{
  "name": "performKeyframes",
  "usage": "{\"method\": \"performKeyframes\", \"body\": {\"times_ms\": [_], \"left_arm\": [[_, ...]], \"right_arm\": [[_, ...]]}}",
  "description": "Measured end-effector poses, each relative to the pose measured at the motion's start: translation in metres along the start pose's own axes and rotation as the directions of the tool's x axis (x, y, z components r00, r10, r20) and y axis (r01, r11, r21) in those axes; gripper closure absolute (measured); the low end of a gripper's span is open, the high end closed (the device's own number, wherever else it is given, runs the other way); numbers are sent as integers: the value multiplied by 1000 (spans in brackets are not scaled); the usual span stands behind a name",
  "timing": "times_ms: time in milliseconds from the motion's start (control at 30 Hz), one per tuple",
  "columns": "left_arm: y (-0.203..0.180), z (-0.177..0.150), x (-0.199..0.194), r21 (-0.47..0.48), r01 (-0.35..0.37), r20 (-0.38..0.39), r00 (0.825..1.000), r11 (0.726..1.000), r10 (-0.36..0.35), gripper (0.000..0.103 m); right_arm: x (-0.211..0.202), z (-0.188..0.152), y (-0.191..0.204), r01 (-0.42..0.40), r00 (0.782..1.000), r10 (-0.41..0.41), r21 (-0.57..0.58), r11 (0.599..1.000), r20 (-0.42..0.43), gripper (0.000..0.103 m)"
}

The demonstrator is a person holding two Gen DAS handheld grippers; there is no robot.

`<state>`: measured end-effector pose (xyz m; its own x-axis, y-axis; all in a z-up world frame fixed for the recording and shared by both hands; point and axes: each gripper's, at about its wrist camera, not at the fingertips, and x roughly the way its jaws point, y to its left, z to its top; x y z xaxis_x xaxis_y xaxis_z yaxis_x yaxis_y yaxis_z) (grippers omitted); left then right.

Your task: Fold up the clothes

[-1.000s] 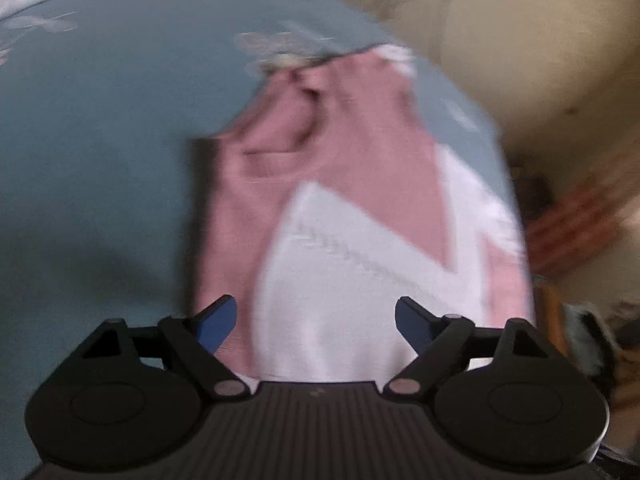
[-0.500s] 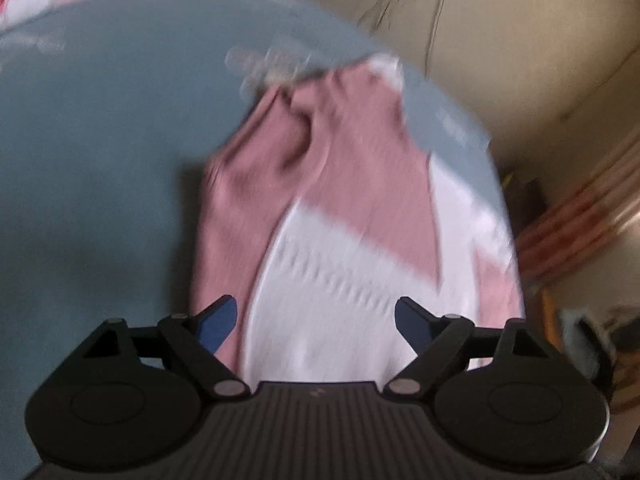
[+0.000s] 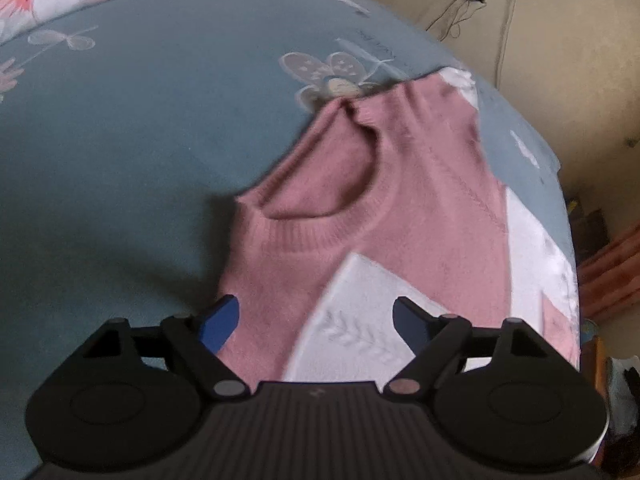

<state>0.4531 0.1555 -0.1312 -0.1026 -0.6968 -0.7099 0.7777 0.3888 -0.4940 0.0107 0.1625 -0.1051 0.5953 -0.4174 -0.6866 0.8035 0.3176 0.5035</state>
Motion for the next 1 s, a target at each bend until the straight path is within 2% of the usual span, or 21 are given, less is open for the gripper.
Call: {"method": "performKeyframes", "body": {"times_ms": [33,100,167,233,300,433,533,700,767,833,1000], "left_arm": [[-6,-4,-2,8,28,-10,1000,1000,-28,17],[-27,-21,-6,19,146,-59,988,989,-144,16],[-47,-43,-2,22,249,-129,961,968,-244,16],[-64,-64,7,42,298,-199,938,954,-285,16],[-74,-81,17,91,278,-233,939,956,-251,16],[-69,-91,38,96,201,-253,952,975,-171,16],[-73,-86,33,100,202,-261,950,974,-170,16],[-103,-91,13,144,314,-232,933,938,-276,14],[-116,-96,27,155,307,-245,933,939,-265,14],[-120,-106,40,141,303,-289,923,943,-253,14],[-124,-124,46,185,281,-300,929,942,-218,11]], "right_arm": [[1,0,-1,-2,1000,2,8,1000,3,42],[6,-2,-3,-11,1000,11,21,1000,-7,42],[8,-3,-4,-16,1000,16,24,1000,-16,42],[9,-4,-4,-17,1000,17,18,1000,-23,42],[8,-5,-4,-12,1000,13,12,1000,-23,42],[4,-4,-10,-12,1000,12,34,999,-14,42],[3,-4,-13,-10,1000,11,41,999,-9,42],[5,-5,-18,-13,1000,13,61,998,-9,41],[6,-6,-19,-14,1000,15,64,998,-13,41],[7,-7,-20,-16,1000,17,67,998,-16,42],[-1,-3,-31,-10,1000,10,86,996,-2,41]]}}
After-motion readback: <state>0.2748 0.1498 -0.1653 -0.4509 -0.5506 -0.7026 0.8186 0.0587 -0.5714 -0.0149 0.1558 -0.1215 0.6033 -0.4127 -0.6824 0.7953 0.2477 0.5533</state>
